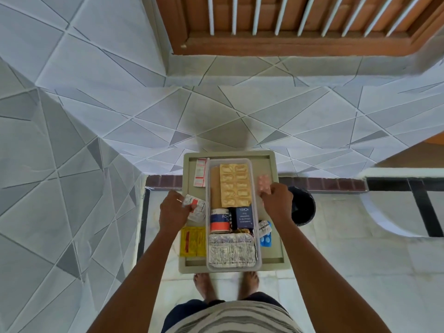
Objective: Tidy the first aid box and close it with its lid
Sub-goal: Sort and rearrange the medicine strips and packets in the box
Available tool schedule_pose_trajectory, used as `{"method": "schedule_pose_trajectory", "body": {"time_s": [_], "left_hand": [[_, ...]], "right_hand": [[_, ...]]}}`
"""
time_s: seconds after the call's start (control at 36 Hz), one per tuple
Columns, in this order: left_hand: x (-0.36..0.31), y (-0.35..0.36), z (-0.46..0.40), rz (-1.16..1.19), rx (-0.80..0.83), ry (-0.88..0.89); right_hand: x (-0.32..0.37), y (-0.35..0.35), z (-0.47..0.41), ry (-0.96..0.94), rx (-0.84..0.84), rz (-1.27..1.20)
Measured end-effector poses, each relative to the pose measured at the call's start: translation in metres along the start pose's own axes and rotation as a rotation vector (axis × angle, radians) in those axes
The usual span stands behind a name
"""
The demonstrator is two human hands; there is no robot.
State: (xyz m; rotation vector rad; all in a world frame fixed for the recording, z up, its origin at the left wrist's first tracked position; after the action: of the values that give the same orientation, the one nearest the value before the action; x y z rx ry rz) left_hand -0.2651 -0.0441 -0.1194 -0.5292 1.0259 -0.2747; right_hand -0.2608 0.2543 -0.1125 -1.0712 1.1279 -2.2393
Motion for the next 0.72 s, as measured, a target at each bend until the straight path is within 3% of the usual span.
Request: {"method": "schedule_pose_trajectory", "body": {"time_s": [0.22,0.39,0.5,0.72], "left_hand": [[-0.018,-0.031,0.024,0.204,-0.090,0.081],[-0.028,-0.048,0.040,0.335,-0.185,0.060],[-0.037,-0.043,0.055,0.343,-0.116,0.127],[-0.046,-0.016,0.077,0.263,0.183,0.185]], "right_hand": [[0.011,-0.044,0.062,-0.151,-0.167,-0.191],[0.003,-0.033,0.102,-0.320,-0.042,-0.259],[0.000,-0.018,0.125,-0.267,0.007,-0.267],[-0.007,0.001,0.140,-0.321,-0.111,-0.051]]}}
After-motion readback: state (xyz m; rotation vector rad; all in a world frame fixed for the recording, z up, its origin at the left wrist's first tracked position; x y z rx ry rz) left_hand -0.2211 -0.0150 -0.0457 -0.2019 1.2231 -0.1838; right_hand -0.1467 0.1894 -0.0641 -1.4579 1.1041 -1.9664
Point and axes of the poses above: each hand's wrist, its own z-axis away from the middle knuckle, its own y-axis out of the palm, x = y × z, the point moved 1 cm from there along -z, towards the middle knuckle, and after that the axes turned 14 degrees about z, right-handed, at the moved point
